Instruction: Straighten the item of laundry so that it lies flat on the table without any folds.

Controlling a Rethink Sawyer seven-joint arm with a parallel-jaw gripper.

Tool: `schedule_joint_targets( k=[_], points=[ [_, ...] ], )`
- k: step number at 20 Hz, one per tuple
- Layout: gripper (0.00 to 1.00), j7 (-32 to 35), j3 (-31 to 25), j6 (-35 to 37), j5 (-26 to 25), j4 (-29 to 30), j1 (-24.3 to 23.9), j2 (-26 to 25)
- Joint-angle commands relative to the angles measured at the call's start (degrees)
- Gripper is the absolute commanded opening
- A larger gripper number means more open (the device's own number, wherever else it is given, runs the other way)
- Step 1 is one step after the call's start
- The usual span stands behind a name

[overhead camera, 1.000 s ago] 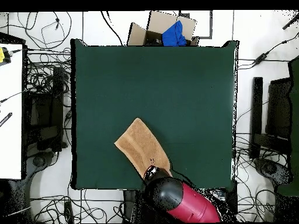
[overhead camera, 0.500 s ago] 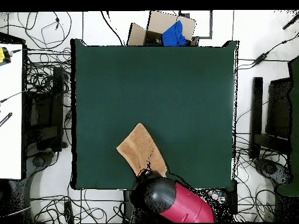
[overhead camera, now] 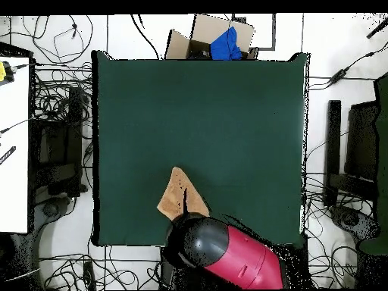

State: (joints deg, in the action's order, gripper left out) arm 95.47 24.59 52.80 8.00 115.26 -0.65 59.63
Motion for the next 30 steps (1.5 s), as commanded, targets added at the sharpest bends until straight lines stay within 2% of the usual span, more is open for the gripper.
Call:
schedule_joint_targets(
  k=[1, 11, 18, 30],
  points=[
    [0.00, 17.95, 2.72, 9.90, -1.94, -8.14, 1.17, -0.55],
    [0.00, 17.89, 3.03, 16.33, -3.59, -14.46, 1.43, -1.03],
    [0.00, 15.45, 2.58, 15.81, -4.56, -15.99, -0.54, -1.80],
    [0.00, 8.26, 0.97, 14.34, -6.66, -19.71, -6.54, -3.76]
  ],
)
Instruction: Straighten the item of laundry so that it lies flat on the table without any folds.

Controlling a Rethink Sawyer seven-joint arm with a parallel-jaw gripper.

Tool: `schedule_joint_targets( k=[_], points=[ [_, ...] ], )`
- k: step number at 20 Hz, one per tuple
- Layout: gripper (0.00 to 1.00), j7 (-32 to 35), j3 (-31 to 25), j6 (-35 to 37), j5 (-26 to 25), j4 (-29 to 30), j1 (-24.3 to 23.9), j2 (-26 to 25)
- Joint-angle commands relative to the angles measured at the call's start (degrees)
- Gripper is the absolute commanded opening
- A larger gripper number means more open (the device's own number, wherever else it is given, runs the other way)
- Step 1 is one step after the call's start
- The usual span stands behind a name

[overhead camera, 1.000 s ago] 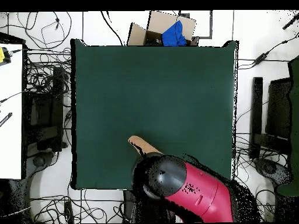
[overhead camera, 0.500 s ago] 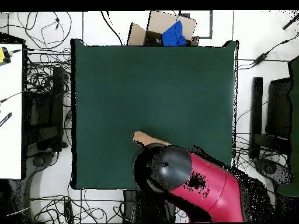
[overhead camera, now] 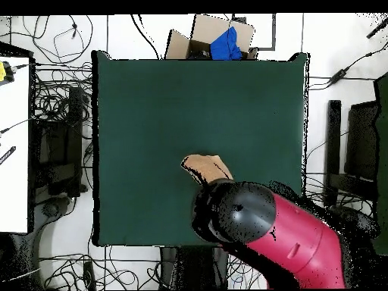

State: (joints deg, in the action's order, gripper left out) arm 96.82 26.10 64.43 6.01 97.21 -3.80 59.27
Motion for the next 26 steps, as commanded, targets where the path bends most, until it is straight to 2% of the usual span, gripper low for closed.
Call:
schedule_joint_targets(
  k=[1, 7, 12, 18, 26],
  points=[
    [0.00, 5.91, -1.06, 1.87, -4.74, -1.85, -4.33, -3.86],
    [0.00, 3.28, -4.28, -5.75, -3.91, -0.51, -8.23, -6.68],
    [0.00, 1.38, -5.95, -8.92, -4.39, -0.95, -10.58, -8.17],
    [0.00, 4.49, -6.24, -12.24, -4.08, -0.58, -9.23, -9.47],
    [0.00, 11.51, -5.38, -16.81, -2.07, 0.79, -4.64, -12.61]
  ],
)
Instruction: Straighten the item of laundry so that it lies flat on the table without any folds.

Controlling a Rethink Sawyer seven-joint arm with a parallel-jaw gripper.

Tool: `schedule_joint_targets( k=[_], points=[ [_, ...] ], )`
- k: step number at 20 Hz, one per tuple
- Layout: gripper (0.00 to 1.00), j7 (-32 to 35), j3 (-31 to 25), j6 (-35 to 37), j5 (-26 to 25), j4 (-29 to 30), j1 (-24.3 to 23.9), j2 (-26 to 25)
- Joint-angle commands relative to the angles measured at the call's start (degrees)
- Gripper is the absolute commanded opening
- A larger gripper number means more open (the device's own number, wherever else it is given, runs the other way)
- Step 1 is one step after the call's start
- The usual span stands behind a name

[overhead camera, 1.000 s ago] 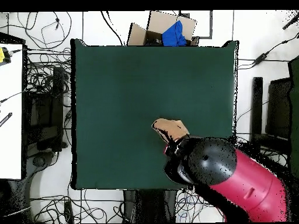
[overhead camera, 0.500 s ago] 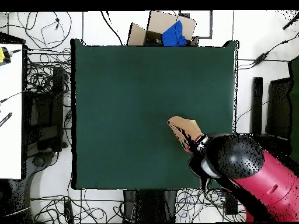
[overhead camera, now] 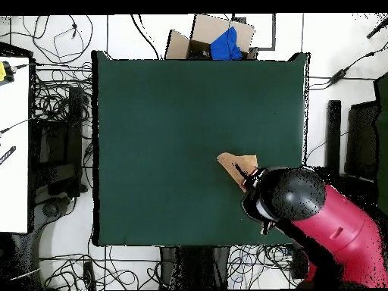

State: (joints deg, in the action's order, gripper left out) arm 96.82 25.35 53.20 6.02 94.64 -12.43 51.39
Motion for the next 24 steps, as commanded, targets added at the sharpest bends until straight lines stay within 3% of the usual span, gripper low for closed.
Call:
schedule_joint_targets(
  k=[1, 9, 15, 24],
  points=[
    [0.00, 12.66, -4.33, -6.09, -2.08, 3.27, 4.89, -5.59],
    [0.00, 17.51, -1.49, -4.21, -1.45, -1.20, 11.01, -12.25],
    [0.00, 19.11, 0.00, -7.13, -0.73, -2.20, 13.40, -16.82],
    [0.00, 20.91, 1.48, -8.11, 1.35, -3.15, 16.06, -19.60]
  ],
)
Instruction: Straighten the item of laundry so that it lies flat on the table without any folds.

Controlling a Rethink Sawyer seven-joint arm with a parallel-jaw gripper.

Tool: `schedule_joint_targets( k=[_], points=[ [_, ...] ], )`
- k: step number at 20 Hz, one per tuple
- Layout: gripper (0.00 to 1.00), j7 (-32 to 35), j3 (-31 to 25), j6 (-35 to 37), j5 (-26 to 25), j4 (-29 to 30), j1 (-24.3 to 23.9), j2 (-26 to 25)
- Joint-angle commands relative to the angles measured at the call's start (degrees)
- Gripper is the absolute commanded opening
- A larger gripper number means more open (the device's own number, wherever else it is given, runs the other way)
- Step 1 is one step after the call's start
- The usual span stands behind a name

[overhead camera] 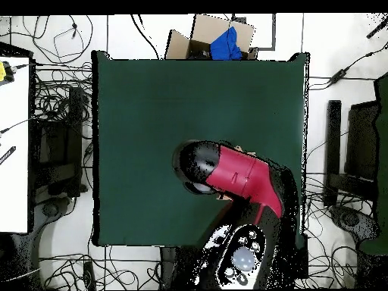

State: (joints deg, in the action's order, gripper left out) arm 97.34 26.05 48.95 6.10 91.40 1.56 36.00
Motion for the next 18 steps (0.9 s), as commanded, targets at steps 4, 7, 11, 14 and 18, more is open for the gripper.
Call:
schedule_joint_targets(
  k=[4, 7, 11, 14, 18],
  points=[
    [0.00, 21.77, 2.36, -2.52, 1.01, 0.01, 4.04, -4.27],
    [0.00, 22.66, 3.02, -2.02, 1.09, -0.11, 5.21, -4.80],
    [0.00, 25.23, 4.96, 0.79, 1.32, -0.98, 7.66, -4.93],
    [0.00, 26.84, 7.46, 4.71, 1.10, -2.14, 9.99, -4.39],
    [0.00, 26.79, 9.45, 8.09, 1.15, -2.68, 11.47, -3.34]
  ],
)
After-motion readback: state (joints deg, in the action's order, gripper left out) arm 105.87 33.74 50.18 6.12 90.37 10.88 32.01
